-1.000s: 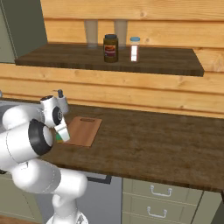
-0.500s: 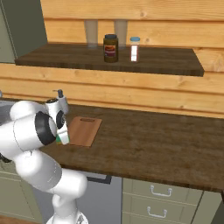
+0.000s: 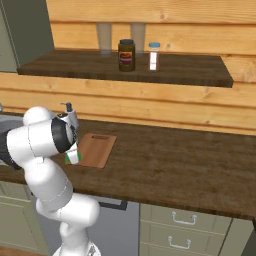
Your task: Pick up the sponge from the counter and clean the cutting board by briefly scrubbing or pressing down on the cutting board. Once finished, release the sponge.
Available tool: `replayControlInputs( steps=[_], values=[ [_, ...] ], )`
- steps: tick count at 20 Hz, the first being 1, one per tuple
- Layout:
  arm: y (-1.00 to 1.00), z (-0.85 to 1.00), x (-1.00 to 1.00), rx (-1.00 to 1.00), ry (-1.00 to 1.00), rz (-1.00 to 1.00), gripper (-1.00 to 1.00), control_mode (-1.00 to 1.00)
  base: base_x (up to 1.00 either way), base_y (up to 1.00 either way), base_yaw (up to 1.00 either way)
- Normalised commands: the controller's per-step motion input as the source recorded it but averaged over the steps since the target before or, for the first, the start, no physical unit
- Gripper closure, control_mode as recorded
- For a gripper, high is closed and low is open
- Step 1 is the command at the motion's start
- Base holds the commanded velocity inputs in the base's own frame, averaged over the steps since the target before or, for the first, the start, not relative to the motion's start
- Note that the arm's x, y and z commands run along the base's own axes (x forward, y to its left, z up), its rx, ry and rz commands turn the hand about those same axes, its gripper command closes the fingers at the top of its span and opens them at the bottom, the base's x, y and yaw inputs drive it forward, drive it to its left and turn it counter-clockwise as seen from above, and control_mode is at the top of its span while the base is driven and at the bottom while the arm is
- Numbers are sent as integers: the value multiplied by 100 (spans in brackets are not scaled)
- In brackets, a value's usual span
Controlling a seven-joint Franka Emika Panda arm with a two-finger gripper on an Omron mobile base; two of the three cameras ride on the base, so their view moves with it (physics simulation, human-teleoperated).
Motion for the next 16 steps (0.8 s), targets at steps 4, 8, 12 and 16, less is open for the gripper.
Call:
replayControlInputs(
  steps=[4, 8, 12, 16],
  values=[
    [0, -24, 28, 0, -2, -8, 100, -100, 0, 0, 0],
    [0, -27, 25, 0, -5, -9, 100, -100, 0, 0, 0],
    [0, -25, 37, 0, -4, -11, 100, -100, 0, 0, 0],
    [0, -11, 48, 0, 0, -3, 100, -100, 0, 0, 0]
  ],
)
